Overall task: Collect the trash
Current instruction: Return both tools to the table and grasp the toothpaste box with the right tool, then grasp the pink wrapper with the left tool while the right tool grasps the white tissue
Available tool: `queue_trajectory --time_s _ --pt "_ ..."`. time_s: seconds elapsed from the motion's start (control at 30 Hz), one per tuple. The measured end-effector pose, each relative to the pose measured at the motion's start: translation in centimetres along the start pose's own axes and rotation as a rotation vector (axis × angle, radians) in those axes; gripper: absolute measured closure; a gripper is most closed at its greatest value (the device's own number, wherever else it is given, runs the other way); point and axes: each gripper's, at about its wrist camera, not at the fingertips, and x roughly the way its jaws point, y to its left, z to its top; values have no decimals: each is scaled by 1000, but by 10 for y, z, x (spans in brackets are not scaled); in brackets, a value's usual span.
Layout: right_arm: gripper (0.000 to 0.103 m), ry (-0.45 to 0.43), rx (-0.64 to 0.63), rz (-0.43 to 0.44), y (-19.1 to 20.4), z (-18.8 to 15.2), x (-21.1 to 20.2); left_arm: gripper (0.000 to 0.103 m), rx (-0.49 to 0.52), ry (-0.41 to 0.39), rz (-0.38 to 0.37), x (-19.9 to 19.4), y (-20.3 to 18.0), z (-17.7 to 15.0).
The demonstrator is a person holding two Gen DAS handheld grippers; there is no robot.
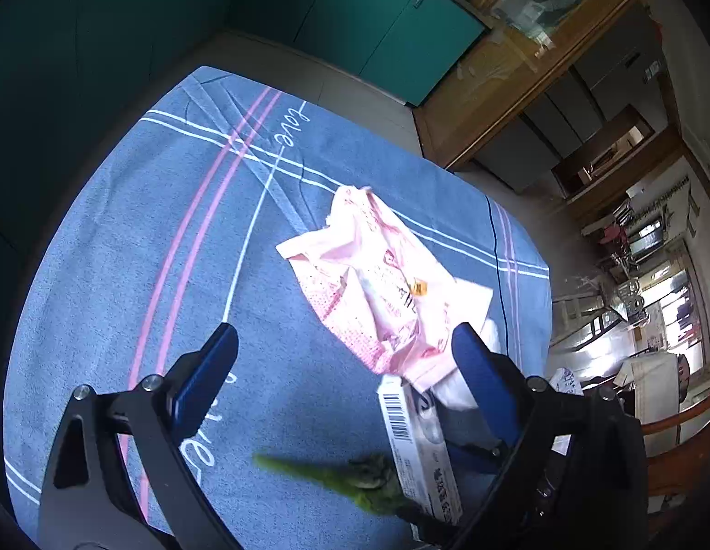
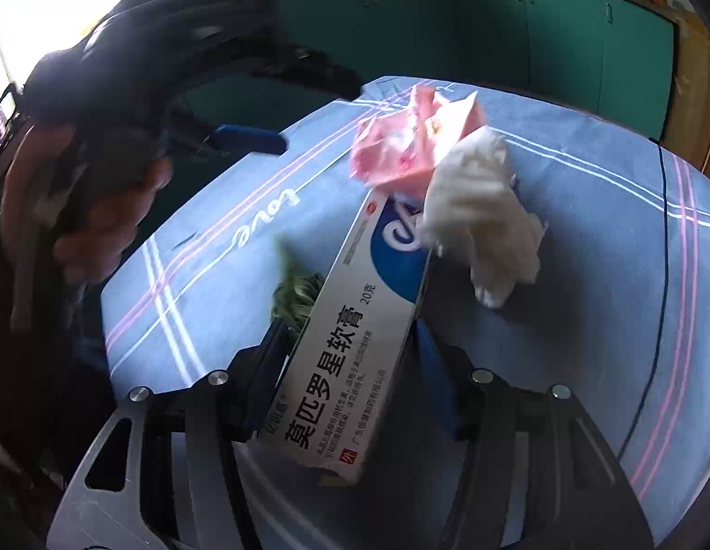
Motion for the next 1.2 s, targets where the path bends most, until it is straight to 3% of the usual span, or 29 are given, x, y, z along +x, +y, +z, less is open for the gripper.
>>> queue_trajectory --time_s 0.17,0.47,0.53,0.57,0.67,0.83,1.2 --pt "33 8 -20 -137 1 -10 -1 8 22 9 9 4 -7 -5" --pt "30 -7 9 -179 -11 -13 -9 8 52 19 17 7 -14 -10" --pt "33 -22 22 -175 -13 -13 -10 8 60 14 20 6 -15 -10" --pt "41 -23 27 -168 -18 -13 -11 8 64 10 22 5 -16 -11" --pt "50 -31 41 -168 -16 -10 -6 8 77 -3 35 3 -17 -11" --pt "52 -43 73 -173 -24 -9 -9 8 69 -32 51 -3 -13 -8" --pt "49 -125 225 -200 -60 -18 -36 6 -56 -95 31 -9 17 7"
